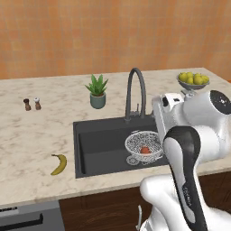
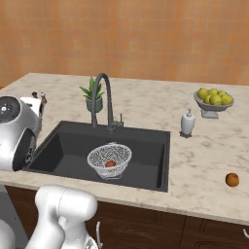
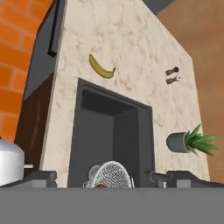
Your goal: Put the colander in the sink, put the orange, banana, peach in the colander, and turn on the sink faucet and pour water over the colander.
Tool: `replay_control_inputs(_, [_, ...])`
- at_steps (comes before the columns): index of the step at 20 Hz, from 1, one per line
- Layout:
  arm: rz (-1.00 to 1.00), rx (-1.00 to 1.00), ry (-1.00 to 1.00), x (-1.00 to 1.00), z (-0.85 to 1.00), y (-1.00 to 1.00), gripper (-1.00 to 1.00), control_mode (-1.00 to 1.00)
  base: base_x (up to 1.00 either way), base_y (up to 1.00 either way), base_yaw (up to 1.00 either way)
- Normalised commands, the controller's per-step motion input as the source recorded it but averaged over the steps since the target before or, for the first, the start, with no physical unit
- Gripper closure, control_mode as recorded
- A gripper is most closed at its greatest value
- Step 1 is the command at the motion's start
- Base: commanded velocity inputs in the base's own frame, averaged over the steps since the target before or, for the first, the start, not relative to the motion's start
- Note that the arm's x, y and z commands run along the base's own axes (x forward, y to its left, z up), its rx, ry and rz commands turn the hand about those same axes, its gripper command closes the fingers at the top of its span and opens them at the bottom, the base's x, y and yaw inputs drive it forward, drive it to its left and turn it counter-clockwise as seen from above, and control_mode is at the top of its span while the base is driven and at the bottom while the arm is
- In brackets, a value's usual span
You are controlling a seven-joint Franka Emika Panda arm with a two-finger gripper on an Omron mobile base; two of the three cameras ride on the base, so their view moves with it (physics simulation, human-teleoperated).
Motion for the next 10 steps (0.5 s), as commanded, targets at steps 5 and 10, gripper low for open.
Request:
replay_control_inputs(5, [0.25, -0.3, -0.15, -0.86, 0.81, 0.95, -1.0, -1.0, 0.0, 0.0, 0.0])
replay_control_inputs(10, [0.37, -0.37, 0.01, -0.25, 0.16, 0.68, -1.0, -1.0, 0.0, 0.0, 0.0])
